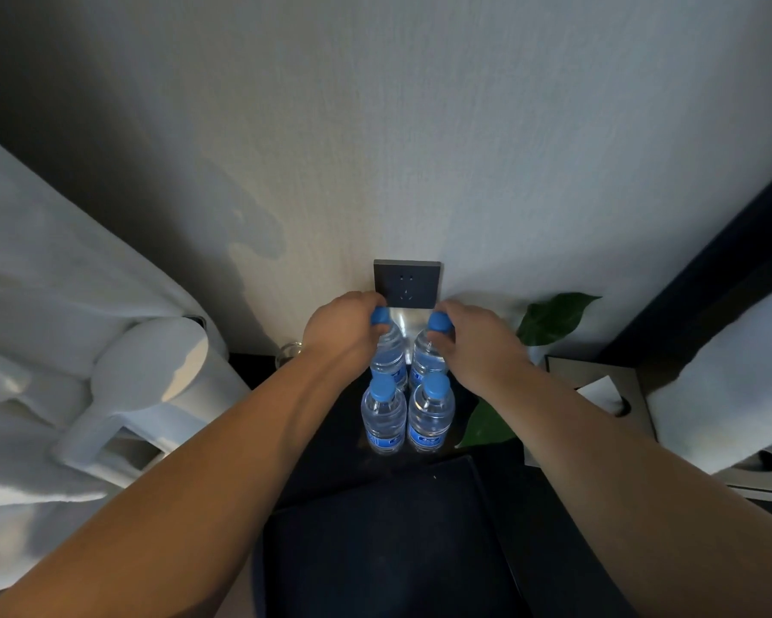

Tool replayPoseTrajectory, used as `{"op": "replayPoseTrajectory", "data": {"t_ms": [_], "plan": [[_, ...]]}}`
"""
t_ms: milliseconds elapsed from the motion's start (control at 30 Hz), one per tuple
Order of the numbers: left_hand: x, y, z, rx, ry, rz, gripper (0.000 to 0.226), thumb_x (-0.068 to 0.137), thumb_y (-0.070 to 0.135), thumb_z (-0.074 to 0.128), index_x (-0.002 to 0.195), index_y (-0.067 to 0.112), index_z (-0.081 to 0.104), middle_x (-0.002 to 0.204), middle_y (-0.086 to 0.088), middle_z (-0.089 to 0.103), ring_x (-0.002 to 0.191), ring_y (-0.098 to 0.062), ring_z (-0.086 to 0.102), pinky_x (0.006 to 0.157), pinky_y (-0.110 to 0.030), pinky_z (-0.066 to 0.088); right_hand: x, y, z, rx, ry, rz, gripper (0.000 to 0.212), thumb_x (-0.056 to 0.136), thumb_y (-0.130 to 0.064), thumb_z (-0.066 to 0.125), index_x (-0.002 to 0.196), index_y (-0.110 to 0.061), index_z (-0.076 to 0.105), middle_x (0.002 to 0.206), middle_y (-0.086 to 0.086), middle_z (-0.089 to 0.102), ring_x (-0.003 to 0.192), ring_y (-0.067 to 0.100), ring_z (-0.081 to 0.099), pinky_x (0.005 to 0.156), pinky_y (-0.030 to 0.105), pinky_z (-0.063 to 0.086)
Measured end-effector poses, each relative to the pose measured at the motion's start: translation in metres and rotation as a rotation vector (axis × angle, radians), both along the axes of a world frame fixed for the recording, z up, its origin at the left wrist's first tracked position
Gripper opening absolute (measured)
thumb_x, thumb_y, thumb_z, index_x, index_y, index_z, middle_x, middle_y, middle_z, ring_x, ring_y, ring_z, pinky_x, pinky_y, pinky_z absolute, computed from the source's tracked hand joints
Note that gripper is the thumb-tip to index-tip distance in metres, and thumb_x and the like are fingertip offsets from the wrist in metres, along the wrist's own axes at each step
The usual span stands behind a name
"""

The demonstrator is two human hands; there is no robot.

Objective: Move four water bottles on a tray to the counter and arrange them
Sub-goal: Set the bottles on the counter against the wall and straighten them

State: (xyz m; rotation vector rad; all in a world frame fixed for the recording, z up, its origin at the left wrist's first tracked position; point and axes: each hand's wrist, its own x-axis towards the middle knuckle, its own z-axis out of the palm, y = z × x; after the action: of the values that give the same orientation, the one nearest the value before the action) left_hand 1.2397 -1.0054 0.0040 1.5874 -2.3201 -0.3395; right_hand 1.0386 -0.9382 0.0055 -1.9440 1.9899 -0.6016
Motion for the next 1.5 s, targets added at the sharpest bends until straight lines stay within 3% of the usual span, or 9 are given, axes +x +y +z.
{"op": "replayPoseTrajectory", "data": {"t_ms": [200,367,633,867,1133,1300,1500], "plan": [[0.001,-0.007,-0.003,-0.002,0.018,-0.011,0.029,0.088,0.029,0.068,0.116,0.028,0.063,0.109,0.001,0.068,0.091,-0.02,0.059,0.07,-0.029,0.036,0.0,-0.007,0.003,-0.007,-0.011,0.005,0.026,0.101,-0.035,0.063,0.122,-0.018,0.063,0.103,0.005,0.072,0.092,0.024,0.064,0.079,0.043,0.056],[0.0,-0.008,-0.006,0.008,0.044,-0.021,0.027,0.085,0.031,0.068,0.112,0.03,0.063,0.104,0.003,0.068,0.08,-0.011,0.049,0.068,-0.029,0.038,0.001,-0.011,0.002,-0.006,0.012,0.01,0.026,0.1,-0.037,0.065,0.118,-0.018,0.064,0.099,0.005,0.071,0.089,0.025,0.065,0.076,0.043,0.056],[-0.001,-0.005,-0.002,0.059,0.073,-0.048,0.029,0.088,0.026,0.069,0.116,0.029,0.063,0.105,0.003,0.067,0.084,-0.016,0.056,0.072,-0.033,0.046,0.005,-0.013,-0.002,-0.006,0.037,-0.001,0.024,0.098,-0.039,0.067,0.115,-0.021,0.064,0.093,0.002,0.07,0.085,0.023,0.065,0.073,0.043,0.058],[-0.003,-0.004,0.002,0.1,0.07,-0.061,0.03,0.091,0.02,0.067,0.12,0.027,0.063,0.104,0.0,0.068,0.085,-0.016,0.056,0.07,-0.029,0.04,0.005,-0.013,-0.005,-0.007,0.021,0.0,0.026,0.099,-0.038,0.067,0.12,-0.023,0.064,0.096,0.002,0.071,0.087,0.023,0.065,0.075,0.043,0.058],[-0.006,0.0,0.001,0.114,0.069,-0.032,0.033,0.091,0.018,0.065,0.121,0.029,0.063,0.104,-0.001,0.07,0.087,-0.019,0.061,0.074,-0.031,0.049,0.007,-0.011,-0.008,-0.037,0.029,-0.018,0.031,0.099,-0.04,0.067,0.126,-0.025,0.064,0.098,0.0,0.072,0.089,0.022,0.066,0.075,0.04,0.058],[-0.007,0.001,0.0,0.108,0.078,-0.048,0.036,0.091,0.013,0.066,0.124,0.026,0.063,0.111,-0.004,0.067,0.093,-0.02,0.059,0.076,-0.028,0.042,0.007,-0.01,-0.01,-0.052,0.035,-0.024,0.028,0.098,-0.041,0.067,0.122,-0.027,0.064,0.095,-0.001,0.072,0.085,0.021,0.065,0.073,0.041,0.059],[-0.006,0.001,0.002,0.091,0.111,0.02,0.035,0.088,0.023,0.073,0.121,0.022,0.063,0.109,-0.003,0.069,0.088,-0.016,0.058,0.074,-0.028,0.044,0.008,-0.009,-0.01,-0.067,0.033,-0.025,0.027,0.098,-0.041,0.067,0.121,-0.027,0.064,0.095,-0.002,0.072,0.084,0.02,0.065,0.073,0.039,0.059]]}}
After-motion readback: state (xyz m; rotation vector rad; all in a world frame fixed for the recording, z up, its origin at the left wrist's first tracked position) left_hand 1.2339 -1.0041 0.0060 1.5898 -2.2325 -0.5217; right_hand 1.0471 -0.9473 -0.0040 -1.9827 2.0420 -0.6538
